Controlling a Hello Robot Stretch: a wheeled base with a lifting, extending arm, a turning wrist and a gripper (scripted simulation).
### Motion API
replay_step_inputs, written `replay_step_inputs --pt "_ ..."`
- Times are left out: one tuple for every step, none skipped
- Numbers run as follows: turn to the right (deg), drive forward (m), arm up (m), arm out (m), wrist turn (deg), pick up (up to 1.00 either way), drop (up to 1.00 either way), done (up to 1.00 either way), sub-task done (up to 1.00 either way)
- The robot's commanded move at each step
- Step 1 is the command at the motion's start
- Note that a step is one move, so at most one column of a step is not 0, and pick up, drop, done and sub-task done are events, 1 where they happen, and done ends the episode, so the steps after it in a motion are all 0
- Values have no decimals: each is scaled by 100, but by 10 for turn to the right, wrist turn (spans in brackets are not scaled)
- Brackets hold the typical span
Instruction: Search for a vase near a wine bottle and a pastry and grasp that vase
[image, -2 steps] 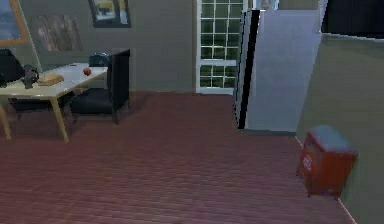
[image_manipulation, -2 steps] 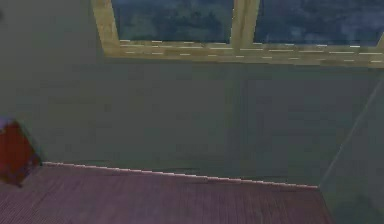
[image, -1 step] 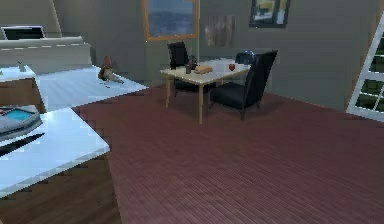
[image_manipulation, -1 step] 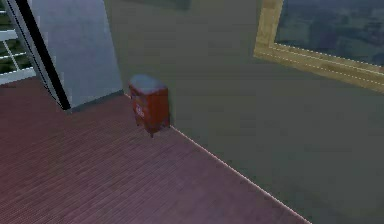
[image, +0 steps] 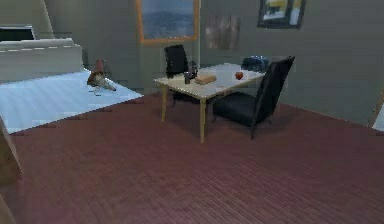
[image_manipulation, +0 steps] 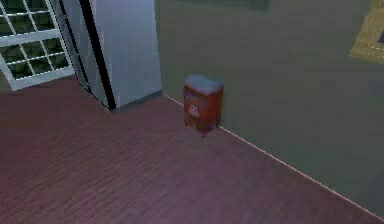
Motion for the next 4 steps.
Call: replay_step_inputs --pt "-450 0 0 0 0 0 0 0 0" --pt "450 0 0 0 0 0 0 0 0" --pt "450 0 0 0 0 0 0 0 0" --pt "390 0 0 0 0 0 0 0 0"
